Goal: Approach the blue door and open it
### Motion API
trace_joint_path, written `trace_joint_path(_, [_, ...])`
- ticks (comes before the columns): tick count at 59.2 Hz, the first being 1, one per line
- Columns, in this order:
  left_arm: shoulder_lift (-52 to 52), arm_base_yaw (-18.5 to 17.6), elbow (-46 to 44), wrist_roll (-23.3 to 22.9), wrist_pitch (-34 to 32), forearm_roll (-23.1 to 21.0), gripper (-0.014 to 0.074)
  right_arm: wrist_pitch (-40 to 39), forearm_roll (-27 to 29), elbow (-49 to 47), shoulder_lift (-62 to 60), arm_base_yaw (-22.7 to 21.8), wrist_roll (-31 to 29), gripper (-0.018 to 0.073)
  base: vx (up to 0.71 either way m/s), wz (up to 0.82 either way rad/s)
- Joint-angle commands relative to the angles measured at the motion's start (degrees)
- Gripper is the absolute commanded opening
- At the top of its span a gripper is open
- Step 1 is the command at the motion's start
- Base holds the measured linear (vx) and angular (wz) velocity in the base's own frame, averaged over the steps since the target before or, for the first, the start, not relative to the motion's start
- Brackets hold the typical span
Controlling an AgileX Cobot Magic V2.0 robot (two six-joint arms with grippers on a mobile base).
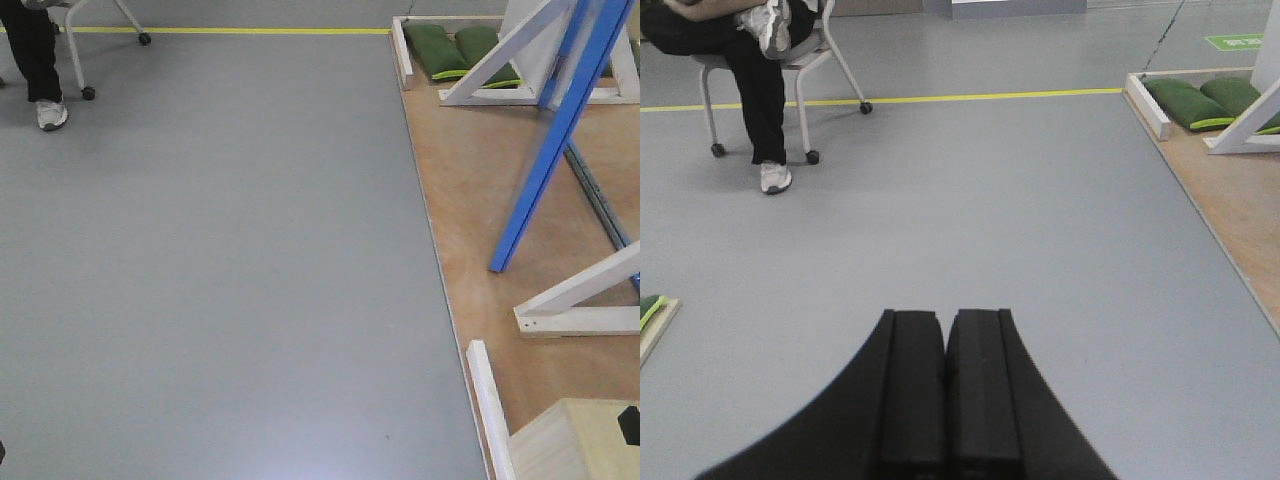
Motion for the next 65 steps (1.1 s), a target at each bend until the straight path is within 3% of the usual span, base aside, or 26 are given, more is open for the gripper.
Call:
trace_joint_path(1, [-0.98, -0.07, -1.82, -0.23, -4.58, 0.05, 0.0071, -4.69, -0.72, 0.53, -0.56, 0.11, -0.46, -0.0004, 0.48, -0.08])
trace_joint_path(65, [-0.98, -0.07, -1.82, -0.23, -4.58, 0.05, 0.0071, -4.64, -0.72, 0.53, -0.56, 0.11, -0.46, -0.0004, 0.47, -0.03])
